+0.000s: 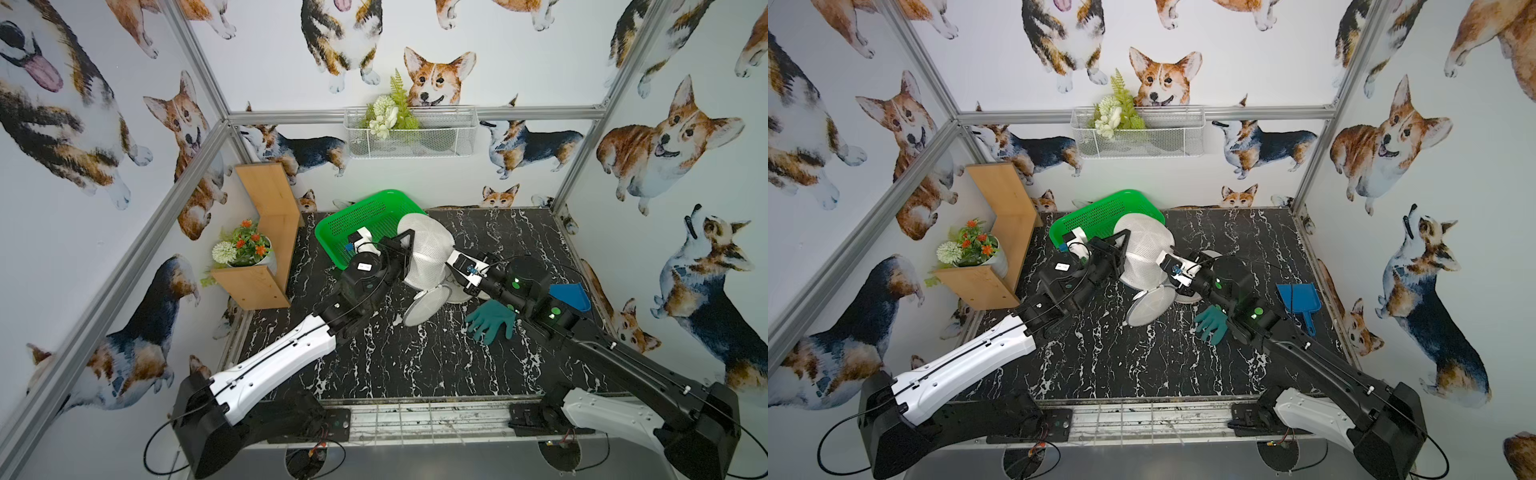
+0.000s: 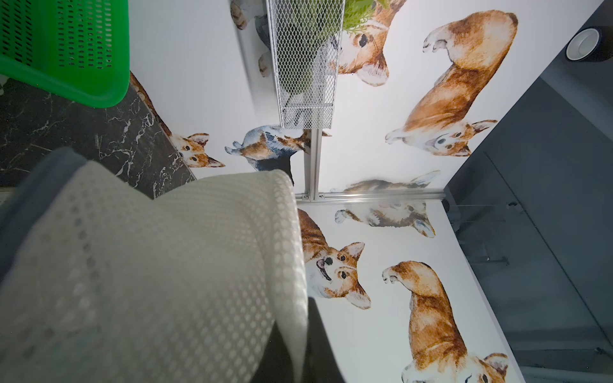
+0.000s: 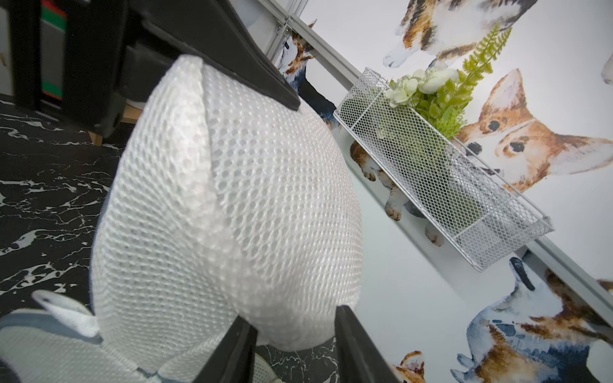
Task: Turn the laundry bag inside out
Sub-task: Turn over the laundry bag.
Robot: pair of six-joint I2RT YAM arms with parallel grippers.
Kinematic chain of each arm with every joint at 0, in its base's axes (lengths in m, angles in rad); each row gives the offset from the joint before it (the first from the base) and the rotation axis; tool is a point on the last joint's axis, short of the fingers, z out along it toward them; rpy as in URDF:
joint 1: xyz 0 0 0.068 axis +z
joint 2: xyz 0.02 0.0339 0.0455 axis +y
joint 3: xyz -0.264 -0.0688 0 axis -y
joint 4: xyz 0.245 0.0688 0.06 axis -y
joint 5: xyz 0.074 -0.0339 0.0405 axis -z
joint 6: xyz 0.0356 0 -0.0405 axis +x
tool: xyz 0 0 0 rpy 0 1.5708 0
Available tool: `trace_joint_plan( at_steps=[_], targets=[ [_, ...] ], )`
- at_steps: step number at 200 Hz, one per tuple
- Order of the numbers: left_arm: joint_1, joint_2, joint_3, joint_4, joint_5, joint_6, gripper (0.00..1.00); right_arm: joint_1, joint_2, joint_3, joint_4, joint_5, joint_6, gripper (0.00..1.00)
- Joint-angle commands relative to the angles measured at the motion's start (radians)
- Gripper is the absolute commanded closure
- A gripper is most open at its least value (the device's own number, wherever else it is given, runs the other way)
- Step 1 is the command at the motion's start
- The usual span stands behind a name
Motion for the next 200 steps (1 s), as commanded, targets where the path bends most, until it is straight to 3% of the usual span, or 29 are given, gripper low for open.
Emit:
trace_joint_plan(
  at_steps=[1, 52, 94, 125, 161, 178, 200],
  targets=[
    [-0.005, -0.008, -0.003, -0.013, 0.010, -0.019, 1.00, 0.002, 0.024, 0.014, 0.131, 0.017, -0.062, 0.59],
    [-0.022, 0.010, -0.008, -0.043, 0.031, -0.107, 1.00, 0.005, 0.062, 0.009, 0.281, -0.036, -0.067, 0.71],
    [-0.022, -0.008, -0.008, -0.129, -0.011, -0.149, 1.00, 0.006, -0.017, -0.059, 0.258, -0.096, -0.049, 0.82],
    [-0.023, -0.022, -0.011, -0.182, -0.033, -0.167, 1.00, 0.006, -0.088, -0.107, 0.209, -0.146, -0.004, 1.00],
    [-0.022, -0.004, -0.008, -0.191, -0.017, -0.180, 1.00, 0.008, -0.109, -0.085, 0.145, -0.209, 0.045, 1.00],
    [-0.022, -0.007, -0.010, -0.195, -0.026, -0.176, 0.77, 0.008, -0.113, -0.076, 0.107, -0.199, 0.070, 1.00],
    [-0.021, -0.041, 0.004, -0.246, -0.107, -0.085, 0.34, 0.008, -0.116, -0.056, 0.031, -0.156, 0.150, 1.00]
  ],
)
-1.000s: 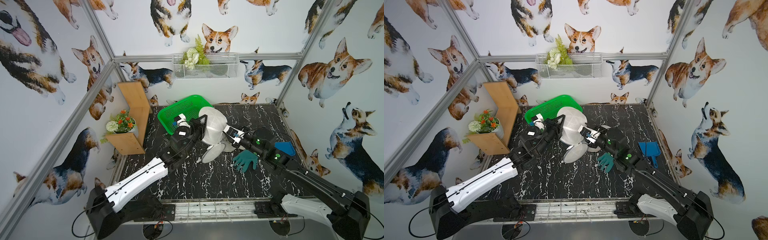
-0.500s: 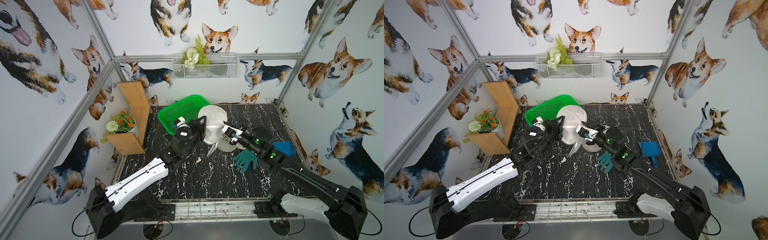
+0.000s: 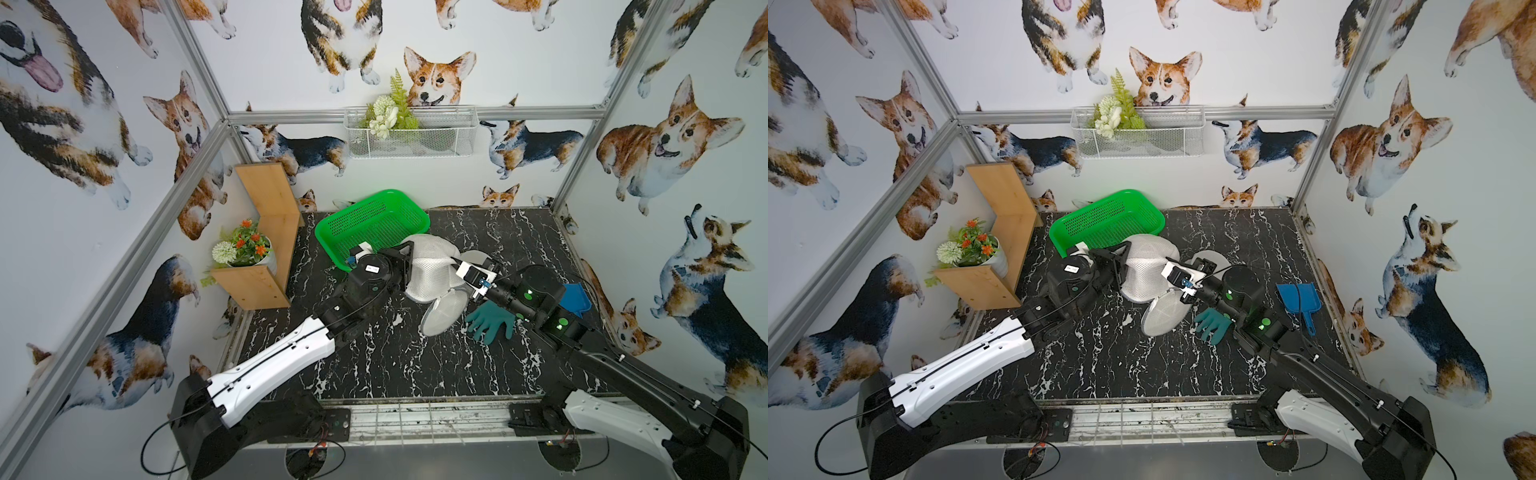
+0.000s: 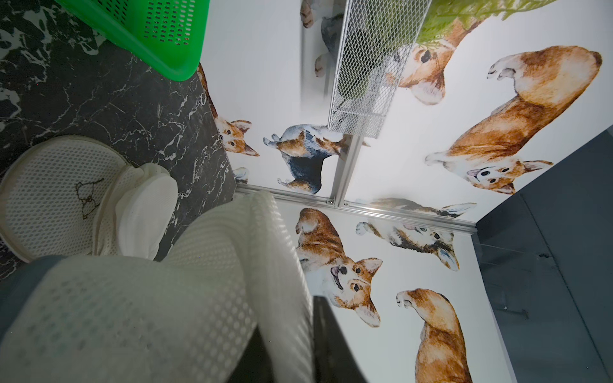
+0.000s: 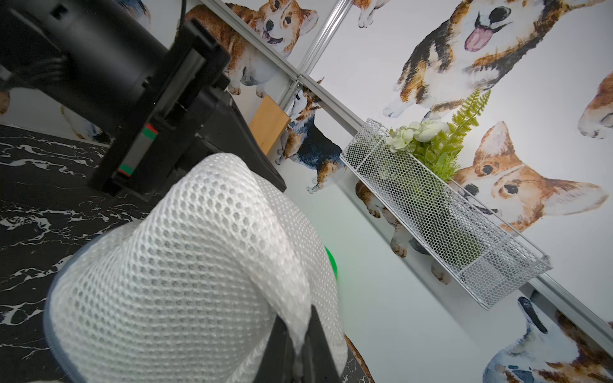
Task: Turn the laundry bag inside out
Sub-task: Turn over the laundry bag.
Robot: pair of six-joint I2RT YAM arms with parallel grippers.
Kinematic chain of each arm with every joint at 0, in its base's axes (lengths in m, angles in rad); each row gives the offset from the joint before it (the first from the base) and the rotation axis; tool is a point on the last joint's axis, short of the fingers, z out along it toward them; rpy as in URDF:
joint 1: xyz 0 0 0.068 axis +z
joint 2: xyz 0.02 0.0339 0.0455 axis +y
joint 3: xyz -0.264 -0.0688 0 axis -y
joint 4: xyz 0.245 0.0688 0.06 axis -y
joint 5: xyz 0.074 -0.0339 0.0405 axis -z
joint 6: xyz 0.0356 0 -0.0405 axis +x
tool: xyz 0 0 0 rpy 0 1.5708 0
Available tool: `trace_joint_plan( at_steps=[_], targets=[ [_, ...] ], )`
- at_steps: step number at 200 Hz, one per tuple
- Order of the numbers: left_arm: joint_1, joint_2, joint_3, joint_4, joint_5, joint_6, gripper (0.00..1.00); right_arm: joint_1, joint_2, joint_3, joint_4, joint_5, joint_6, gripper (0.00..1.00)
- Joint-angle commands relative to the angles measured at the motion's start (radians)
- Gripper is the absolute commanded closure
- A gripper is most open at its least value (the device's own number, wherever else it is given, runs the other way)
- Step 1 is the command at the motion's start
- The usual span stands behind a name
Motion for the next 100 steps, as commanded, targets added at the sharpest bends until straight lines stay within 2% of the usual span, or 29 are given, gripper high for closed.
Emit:
trace_joint_plan(
  at_steps=[1, 17, 31, 52, 74, 86, 100],
  targets=[
    [0.002, -0.028, 0.012, -0.074, -0.084, 0.098, 0.32, 0.003, -0.008, 0.028, -0.046, -0.012, 0.110, 1.00],
    [0.005, -0.069, 0.057, -0.179, -0.191, 0.288, 0.09, 0.004, -0.008, 0.051, -0.116, 0.043, 0.238, 1.00],
    [0.008, -0.103, 0.099, -0.263, -0.272, 0.491, 0.02, 0.004, -0.004, 0.080, -0.195, 0.108, 0.364, 1.00],
    [0.008, -0.160, 0.129, -0.338, -0.351, 0.803, 0.02, 0.007, 0.014, 0.156, -0.343, 0.245, 0.571, 1.00],
    [0.007, -0.240, 0.111, -0.381, -0.373, 1.025, 0.05, 0.006, 0.086, 0.289, -0.549, 0.306, 0.695, 1.00],
    [0.008, -0.289, 0.084, -0.365, -0.325, 1.150, 0.09, 0.007, 0.144, 0.368, -0.660, 0.310, 0.738, 1.00],
    [0.008, -0.335, 0.047, -0.341, -0.191, 1.295, 0.15, 0.006, 0.217, 0.444, -0.756, 0.289, 0.751, 1.00]
  ],
)
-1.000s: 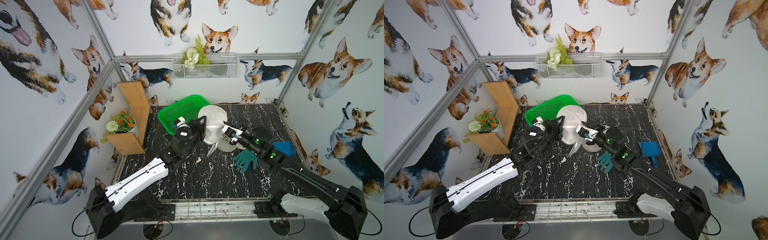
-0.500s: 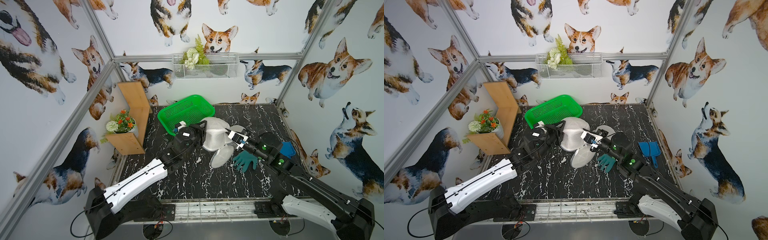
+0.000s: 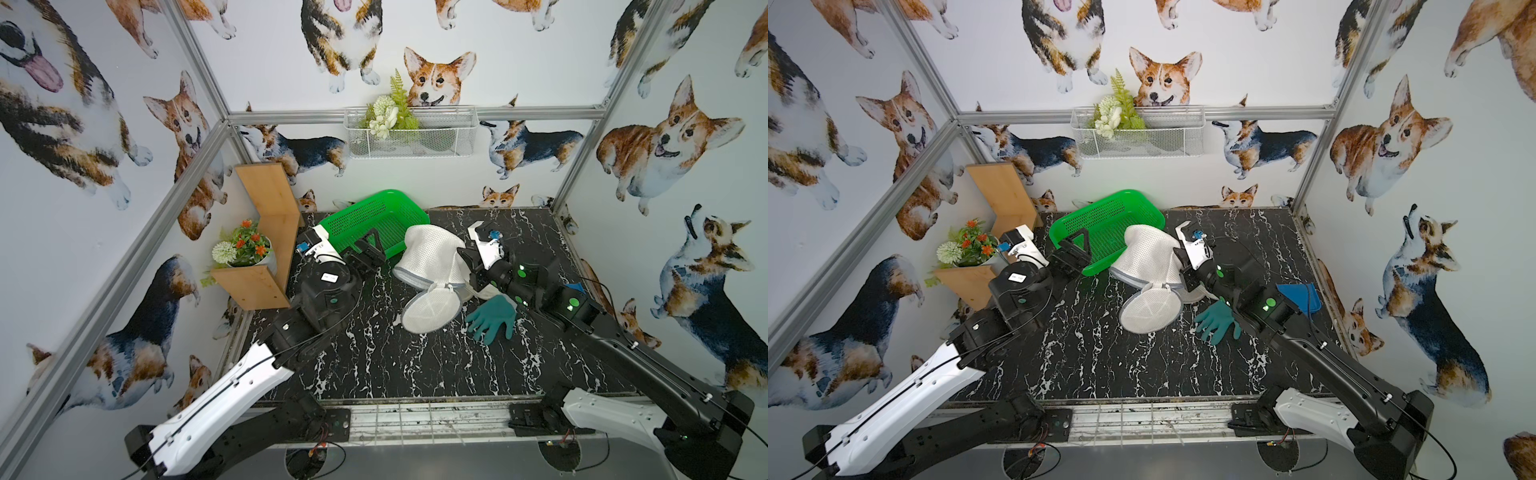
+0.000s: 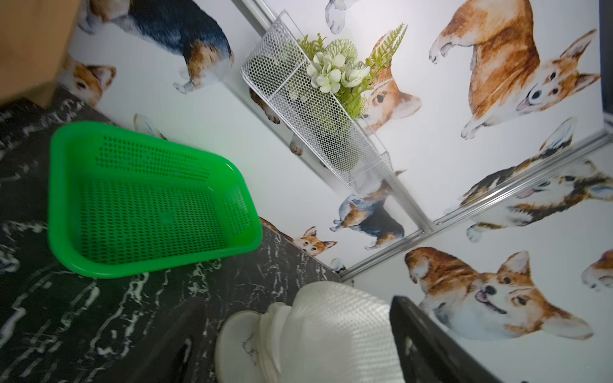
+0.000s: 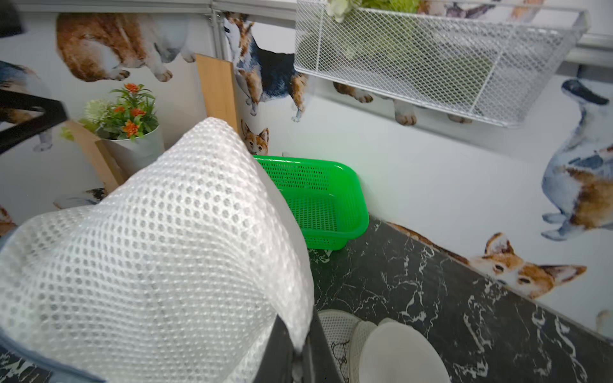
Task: Turn the laundry bag inside out
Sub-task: Turn over the laundry bag.
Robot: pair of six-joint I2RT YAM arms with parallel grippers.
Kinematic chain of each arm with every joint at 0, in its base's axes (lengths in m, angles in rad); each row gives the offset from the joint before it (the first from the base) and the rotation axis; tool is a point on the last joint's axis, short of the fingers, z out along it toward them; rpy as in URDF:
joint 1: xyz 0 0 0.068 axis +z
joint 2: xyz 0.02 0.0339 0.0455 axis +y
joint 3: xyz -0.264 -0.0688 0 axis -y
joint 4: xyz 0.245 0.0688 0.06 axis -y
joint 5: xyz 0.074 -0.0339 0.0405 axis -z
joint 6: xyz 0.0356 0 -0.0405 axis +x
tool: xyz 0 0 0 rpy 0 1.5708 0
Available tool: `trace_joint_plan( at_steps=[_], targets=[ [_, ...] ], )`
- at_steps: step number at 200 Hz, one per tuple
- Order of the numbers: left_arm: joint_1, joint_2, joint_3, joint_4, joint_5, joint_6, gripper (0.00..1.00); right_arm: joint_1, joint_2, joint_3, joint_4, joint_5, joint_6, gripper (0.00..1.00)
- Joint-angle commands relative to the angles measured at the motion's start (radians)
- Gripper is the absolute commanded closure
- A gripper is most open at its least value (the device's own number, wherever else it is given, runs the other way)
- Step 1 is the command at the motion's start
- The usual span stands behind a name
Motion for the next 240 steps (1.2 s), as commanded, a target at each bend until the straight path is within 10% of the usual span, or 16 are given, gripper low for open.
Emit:
trace_joint_plan(
  at_steps=[1, 72, 190, 240],
  targets=[
    [0.001, -0.060, -0.043, -0.013, 0.143, 0.396, 0.15, 0.000, 0.085, 0.100, -0.257, 0.029, 0.139, 1.00],
    [0.000, -0.103, -0.252, 0.057, 0.886, 0.546, 0.19, 0.000, 0.137, 0.203, -0.296, -0.070, 0.062, 1.00],
    [0.001, 0.089, -0.214, 0.143, 0.915, 0.720, 0.24, 0.002, 0.013, 0.128, -0.224, -0.260, -0.050, 1.00],
    [0.001, 0.131, -0.237, 0.241, 1.031, 0.684, 0.41, 0.001, 0.028, 0.145, -0.175, -0.296, -0.019, 1.00]
  ],
)
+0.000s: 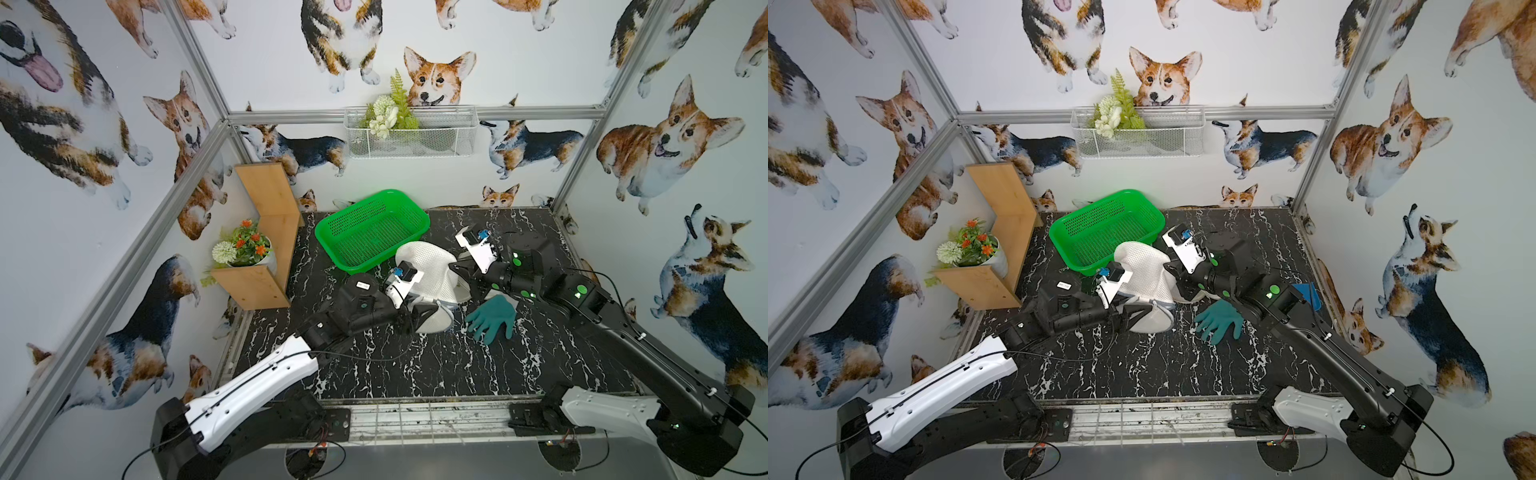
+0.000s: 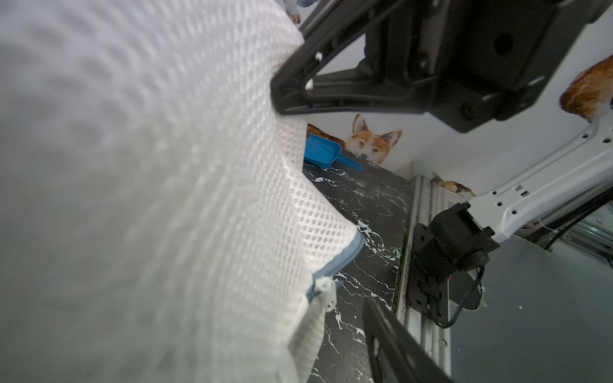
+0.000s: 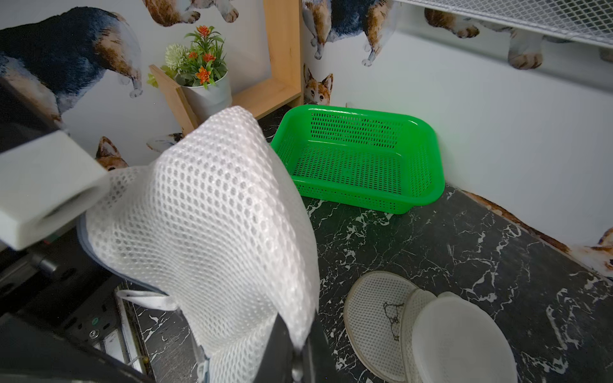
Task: Turn the laundry bag inside out
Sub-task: Turn over the laundry bag.
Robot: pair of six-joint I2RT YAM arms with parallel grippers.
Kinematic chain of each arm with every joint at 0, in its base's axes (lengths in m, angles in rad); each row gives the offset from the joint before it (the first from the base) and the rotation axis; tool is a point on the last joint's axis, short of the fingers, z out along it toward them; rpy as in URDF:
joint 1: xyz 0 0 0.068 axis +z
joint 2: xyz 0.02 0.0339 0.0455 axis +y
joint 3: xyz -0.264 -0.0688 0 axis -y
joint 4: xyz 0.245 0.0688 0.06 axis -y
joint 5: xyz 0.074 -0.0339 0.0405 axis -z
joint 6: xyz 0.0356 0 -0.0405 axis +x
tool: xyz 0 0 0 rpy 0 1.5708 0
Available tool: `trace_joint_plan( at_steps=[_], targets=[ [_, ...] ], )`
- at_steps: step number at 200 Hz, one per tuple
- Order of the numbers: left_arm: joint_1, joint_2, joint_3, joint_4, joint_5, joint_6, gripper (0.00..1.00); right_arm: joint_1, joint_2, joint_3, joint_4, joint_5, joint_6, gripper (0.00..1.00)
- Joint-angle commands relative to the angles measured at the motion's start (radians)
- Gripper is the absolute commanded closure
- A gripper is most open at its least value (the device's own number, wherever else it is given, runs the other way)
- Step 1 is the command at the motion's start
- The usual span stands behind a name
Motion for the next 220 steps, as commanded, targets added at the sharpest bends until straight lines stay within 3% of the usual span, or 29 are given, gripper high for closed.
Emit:
trace_joint_plan(
  at_steps=[1, 73, 139, 169, 184, 194, 220],
  targets=[
    [0.002, 0.007, -0.012, 0.088, 0.063, -0.017, 0.41, 0.001, 0.001, 0.012, 0.076, -0.034, 0.016, 1.00],
    [0.002, 0.033, -0.008, 0.091, 0.069, -0.017, 0.65, 0.001, 0.014, 0.036, 0.088, -0.040, 0.036, 1.00],
    [0.002, 0.037, 0.016, 0.092, -0.001, 0.003, 1.00, 0.001, 0.004, 0.024, 0.073, -0.034, 0.061, 1.00],
    [0.001, 0.028, 0.019, 0.103, -0.001, -0.012, 1.00, 0.000, 0.000, 0.021, 0.060, 0.010, 0.114, 1.00],
    [0.003, 0.020, 0.018, 0.121, -0.009, -0.039, 1.00, -0.006, 0.004, 0.028, 0.041, 0.029, 0.169, 0.67],
    [0.007, 0.016, 0.016, 0.138, -0.024, -0.073, 1.00, -0.021, 0.007, 0.036, 0.027, 0.023, 0.217, 0.51],
    [0.028, 0.009, -0.008, 0.217, -0.066, -0.236, 1.00, -0.105, -0.009, 0.039, -0.010, -0.052, 0.362, 0.32]
  ],
)
